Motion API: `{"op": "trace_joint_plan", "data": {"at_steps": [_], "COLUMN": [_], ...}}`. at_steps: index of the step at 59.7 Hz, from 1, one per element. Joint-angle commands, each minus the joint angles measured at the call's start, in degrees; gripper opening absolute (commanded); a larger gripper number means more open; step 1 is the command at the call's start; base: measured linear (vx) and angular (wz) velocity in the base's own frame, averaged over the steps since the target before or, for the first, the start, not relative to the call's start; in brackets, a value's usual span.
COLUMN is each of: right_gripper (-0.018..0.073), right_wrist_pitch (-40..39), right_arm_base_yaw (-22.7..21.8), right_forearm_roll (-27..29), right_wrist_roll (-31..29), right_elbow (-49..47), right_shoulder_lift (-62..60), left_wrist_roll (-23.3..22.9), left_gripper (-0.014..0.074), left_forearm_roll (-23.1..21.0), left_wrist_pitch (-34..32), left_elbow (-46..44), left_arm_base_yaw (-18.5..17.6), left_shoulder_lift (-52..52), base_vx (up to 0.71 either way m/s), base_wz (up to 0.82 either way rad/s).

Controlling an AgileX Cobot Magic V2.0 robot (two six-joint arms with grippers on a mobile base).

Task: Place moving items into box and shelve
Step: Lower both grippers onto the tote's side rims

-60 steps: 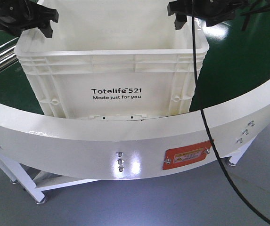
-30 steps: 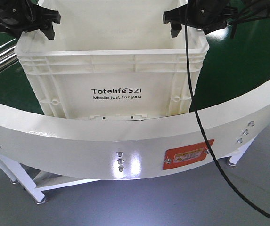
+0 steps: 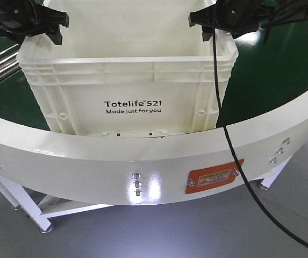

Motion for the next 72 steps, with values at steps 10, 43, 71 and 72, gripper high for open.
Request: {"op": "trace_joint_plan", "data": {"at_steps": [10, 43, 71, 72], "right_gripper": [0.0356, 0.016, 0.0134, 0.0134], "right_wrist_pitch": [-2.49, -2.13, -3.13, -3.13], "right_arm_base_yaw": [-0.35, -0.35, -0.17, -0.17], "right_forearm_roll": [0.26, 0.26, -0.22, -0.22], "right_wrist_roll": [0.17, 0.17, -1.32, -1.37], "right_elbow": [-1.93, -1.93, -1.93, -1.93], "right_shoulder_lift": [-3.55, -3.55, -6.34, -6.63], "left_wrist_roll": [-0.41, -0.41, -0.24, -0.24], "left_gripper": [0.0437, 0.0161, 0.0157, 0.0158], "left_forearm_roll": [-0.16, -0.16, 0.05, 0.0], "left_wrist_pitch": [-2.3, -2.16, -4.62, -4.77], "left_elbow": [-2.02, -2.02, -2.02, -2.02], "left_arm_base_yaw": [-0.12, -0.12, -0.12, -0.12], "left_shoulder_lift": [-3.13, -3.13, -5.36, -5.73], "base_vx": [0.0, 0.0, 0.0, 0.0], "base_wz": [0.0, 0.0, 0.0, 0.0]}}
